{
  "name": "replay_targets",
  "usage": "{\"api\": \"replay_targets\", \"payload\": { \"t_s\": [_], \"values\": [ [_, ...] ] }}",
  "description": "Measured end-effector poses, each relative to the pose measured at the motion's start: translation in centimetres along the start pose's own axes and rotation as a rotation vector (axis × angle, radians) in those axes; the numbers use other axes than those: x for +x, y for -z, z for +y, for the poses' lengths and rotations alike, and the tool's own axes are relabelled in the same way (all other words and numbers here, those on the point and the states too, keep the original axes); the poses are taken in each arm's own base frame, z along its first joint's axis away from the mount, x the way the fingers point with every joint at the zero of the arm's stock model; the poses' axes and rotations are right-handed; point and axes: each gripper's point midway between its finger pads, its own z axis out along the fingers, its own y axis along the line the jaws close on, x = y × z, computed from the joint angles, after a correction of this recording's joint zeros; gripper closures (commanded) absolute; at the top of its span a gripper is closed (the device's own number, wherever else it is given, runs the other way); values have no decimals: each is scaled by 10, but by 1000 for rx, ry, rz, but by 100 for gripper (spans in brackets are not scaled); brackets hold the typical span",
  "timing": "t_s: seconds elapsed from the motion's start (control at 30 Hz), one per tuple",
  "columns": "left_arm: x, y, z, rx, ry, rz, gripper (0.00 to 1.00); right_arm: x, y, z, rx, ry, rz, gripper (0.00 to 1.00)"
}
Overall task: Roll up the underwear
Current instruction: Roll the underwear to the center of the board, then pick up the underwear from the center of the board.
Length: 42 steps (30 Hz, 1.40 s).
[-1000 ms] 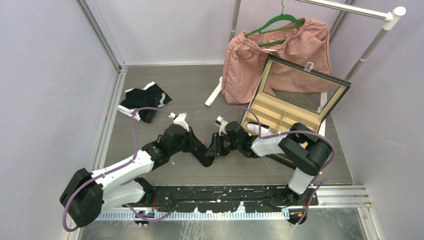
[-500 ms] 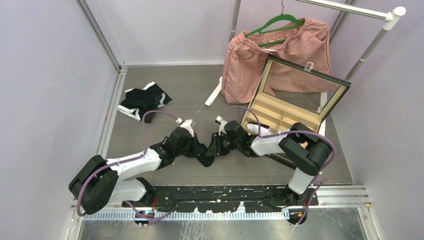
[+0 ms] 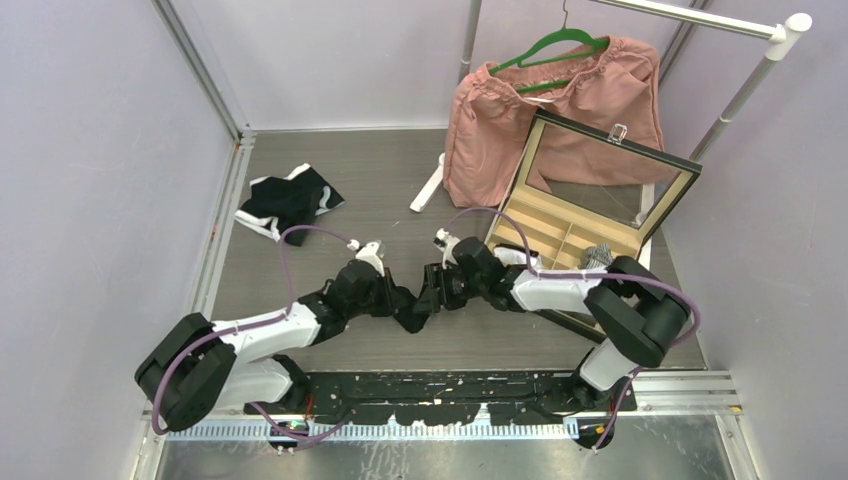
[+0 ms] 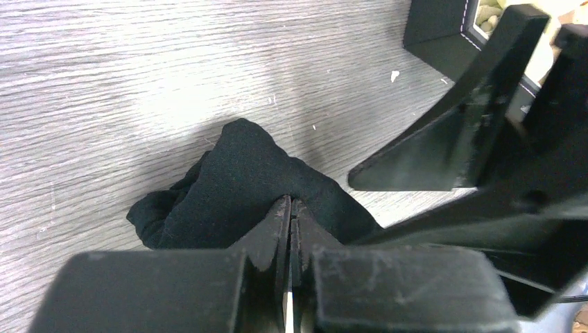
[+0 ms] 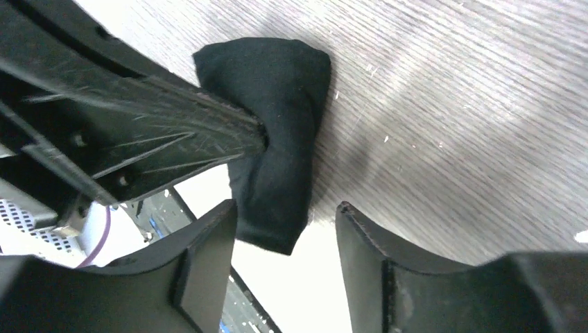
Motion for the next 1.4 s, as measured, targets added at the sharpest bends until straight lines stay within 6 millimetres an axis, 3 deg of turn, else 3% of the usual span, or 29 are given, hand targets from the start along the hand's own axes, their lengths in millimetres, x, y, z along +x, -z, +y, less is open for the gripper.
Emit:
{"api": "replay_targets", "payload": {
  "t_s": [0.07, 0.27, 0.4, 0.57, 0.73, 1.07, 1.23, 1.4],
  "values": [
    [0, 1, 1, -3, 0, -7, 99, -4, 8, 5, 9, 15, -8, 24],
    [-1, 4, 4, -7, 0, -24, 99, -35, 44, 22, 86, 102, -56, 1],
    [0, 9, 8, -10, 1, -40, 99, -70, 82, 29, 190, 172, -192, 0],
    [2, 13, 11, -8, 2, -54, 99, -85, 105, 19, 280, 185, -278, 2],
    [3, 15, 12, -5, 5, -59, 99, -65, 81, 15, 219, 158, -167, 15],
    [5, 19, 14, 0, 6, -68, 99, -10, 13, 12, 58, 6, 100, 14],
    [5, 19, 14, 0, 6, -68, 99, 7, -6, 9, 22, -24, 167, 16],
    [5, 19, 15, 1, 9, -69, 99, 5, -19, 20, -43, -12, 185, 19]
  ]
}}
